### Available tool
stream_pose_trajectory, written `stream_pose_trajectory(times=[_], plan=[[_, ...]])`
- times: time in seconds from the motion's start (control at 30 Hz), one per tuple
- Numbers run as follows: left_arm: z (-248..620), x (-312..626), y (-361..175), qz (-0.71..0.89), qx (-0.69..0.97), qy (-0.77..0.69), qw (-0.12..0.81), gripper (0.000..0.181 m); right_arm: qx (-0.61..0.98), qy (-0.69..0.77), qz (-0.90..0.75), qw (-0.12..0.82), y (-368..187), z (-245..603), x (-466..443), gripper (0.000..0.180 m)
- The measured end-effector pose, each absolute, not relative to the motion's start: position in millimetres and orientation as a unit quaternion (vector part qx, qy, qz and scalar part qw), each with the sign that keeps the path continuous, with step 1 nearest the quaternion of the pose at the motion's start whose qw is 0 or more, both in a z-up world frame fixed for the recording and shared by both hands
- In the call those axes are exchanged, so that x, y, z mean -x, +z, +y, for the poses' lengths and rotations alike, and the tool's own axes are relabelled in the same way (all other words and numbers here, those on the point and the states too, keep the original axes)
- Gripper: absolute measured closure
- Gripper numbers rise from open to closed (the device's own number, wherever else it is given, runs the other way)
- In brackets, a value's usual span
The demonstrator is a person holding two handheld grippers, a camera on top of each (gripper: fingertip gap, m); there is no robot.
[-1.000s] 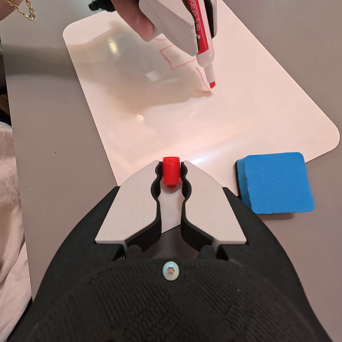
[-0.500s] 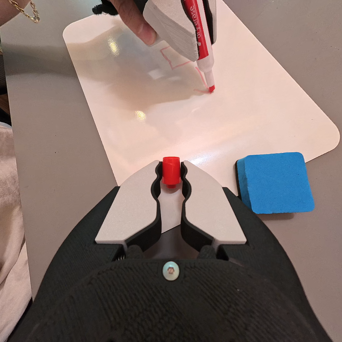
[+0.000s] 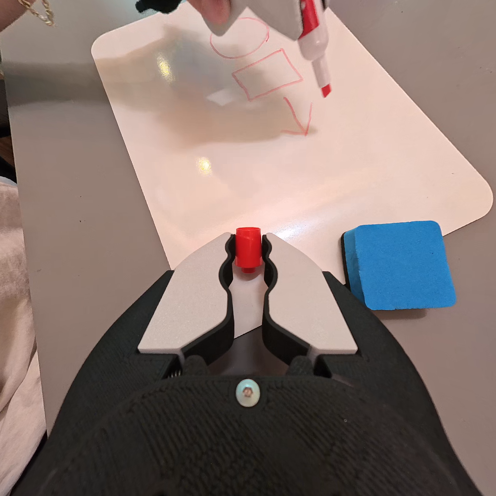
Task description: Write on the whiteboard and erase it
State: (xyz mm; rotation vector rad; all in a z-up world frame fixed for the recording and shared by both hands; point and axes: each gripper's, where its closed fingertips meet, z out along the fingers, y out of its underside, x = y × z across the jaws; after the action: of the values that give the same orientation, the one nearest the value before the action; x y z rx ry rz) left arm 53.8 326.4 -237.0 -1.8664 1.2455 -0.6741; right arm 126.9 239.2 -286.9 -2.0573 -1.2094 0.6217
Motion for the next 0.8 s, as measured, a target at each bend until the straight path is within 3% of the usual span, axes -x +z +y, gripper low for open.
stream_pose_trajectory(times=[0.8], plan=[[320.6, -86.0, -256.9, 0.570, 0.724, -0.203, 0.330, 0.162, 0.784, 0.242, -0.468, 0.329, -286.9, 236.8, -128.3, 0.160]])
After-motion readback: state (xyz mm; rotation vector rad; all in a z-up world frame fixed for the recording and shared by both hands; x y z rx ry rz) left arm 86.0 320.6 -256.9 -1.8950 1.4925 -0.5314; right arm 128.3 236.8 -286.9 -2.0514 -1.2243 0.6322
